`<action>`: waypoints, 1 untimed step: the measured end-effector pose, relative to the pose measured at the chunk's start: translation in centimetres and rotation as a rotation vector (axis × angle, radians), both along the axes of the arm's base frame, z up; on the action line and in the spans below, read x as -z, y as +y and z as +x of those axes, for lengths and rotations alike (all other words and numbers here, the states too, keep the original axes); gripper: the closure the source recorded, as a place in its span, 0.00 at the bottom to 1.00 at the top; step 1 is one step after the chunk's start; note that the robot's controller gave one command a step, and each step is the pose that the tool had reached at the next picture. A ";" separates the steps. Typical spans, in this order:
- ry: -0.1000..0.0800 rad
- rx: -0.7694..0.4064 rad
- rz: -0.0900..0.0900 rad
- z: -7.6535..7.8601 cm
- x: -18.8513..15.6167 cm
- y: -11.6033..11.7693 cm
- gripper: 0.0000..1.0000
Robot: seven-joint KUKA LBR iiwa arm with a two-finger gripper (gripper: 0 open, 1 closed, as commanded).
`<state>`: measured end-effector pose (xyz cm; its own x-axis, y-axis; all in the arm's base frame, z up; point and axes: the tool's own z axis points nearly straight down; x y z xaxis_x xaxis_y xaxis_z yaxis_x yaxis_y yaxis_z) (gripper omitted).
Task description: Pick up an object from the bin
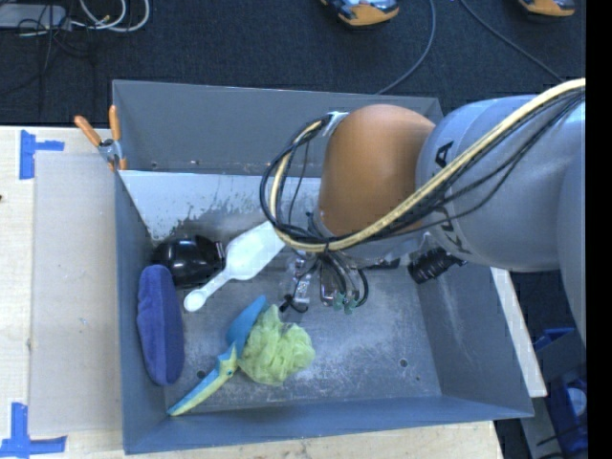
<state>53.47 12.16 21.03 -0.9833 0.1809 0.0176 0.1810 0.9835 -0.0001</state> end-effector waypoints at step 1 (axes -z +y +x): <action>0.009 0.048 -0.003 1.0 10.1 2.6 1.00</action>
Offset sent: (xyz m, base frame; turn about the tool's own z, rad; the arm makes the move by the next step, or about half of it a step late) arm 0.0113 0.0255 -0.0953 0.0502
